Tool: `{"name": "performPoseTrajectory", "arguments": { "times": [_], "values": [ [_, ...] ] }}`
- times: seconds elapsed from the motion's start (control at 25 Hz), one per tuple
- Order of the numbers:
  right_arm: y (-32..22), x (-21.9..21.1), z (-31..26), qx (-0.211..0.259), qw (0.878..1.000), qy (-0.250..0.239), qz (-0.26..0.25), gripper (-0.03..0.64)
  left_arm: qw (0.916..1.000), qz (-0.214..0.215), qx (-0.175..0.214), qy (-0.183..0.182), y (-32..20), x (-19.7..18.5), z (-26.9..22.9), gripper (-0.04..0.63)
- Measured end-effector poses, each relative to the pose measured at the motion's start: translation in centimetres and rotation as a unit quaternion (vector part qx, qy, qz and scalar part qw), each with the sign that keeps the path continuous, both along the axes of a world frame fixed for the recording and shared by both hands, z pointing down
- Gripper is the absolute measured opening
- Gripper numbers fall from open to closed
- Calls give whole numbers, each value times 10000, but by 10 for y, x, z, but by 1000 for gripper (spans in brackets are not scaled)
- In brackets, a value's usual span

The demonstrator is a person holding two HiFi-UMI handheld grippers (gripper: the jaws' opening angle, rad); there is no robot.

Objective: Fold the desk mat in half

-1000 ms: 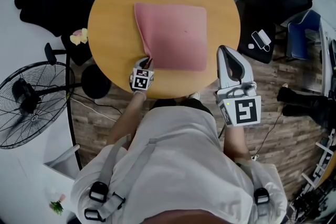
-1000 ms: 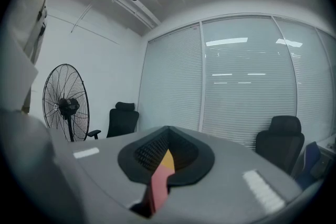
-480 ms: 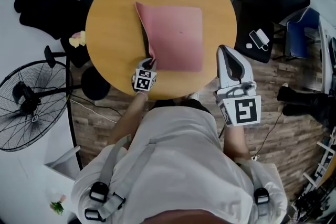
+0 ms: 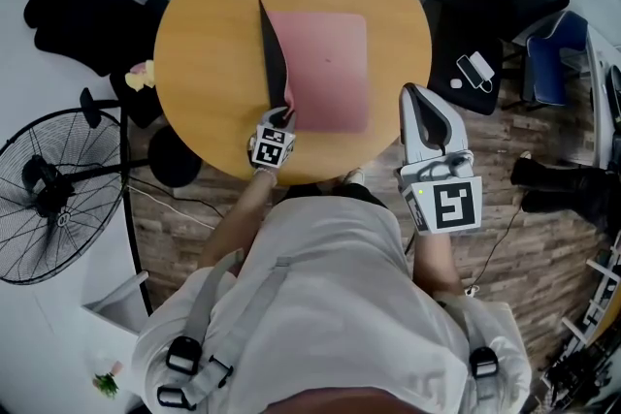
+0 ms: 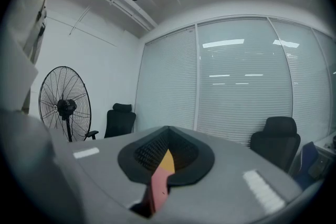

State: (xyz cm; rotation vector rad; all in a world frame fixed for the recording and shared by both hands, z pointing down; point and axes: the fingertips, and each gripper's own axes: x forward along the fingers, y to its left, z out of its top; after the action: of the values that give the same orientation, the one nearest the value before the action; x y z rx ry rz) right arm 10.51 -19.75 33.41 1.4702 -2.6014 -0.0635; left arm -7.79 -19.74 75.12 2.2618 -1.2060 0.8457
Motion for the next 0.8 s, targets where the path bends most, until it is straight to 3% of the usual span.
{"name": "performPoseTrajectory", "arguments": {
  "times": [0.52,0.8],
  "values": [
    [3,20,-7,50,10000,-9,78,5,9983,567,-134,23,8,51,2,38],
    [8,29,-9,58,9999,-29,123,5,9933,1116,-299,-100,20,82,15,38]
  ]
}}
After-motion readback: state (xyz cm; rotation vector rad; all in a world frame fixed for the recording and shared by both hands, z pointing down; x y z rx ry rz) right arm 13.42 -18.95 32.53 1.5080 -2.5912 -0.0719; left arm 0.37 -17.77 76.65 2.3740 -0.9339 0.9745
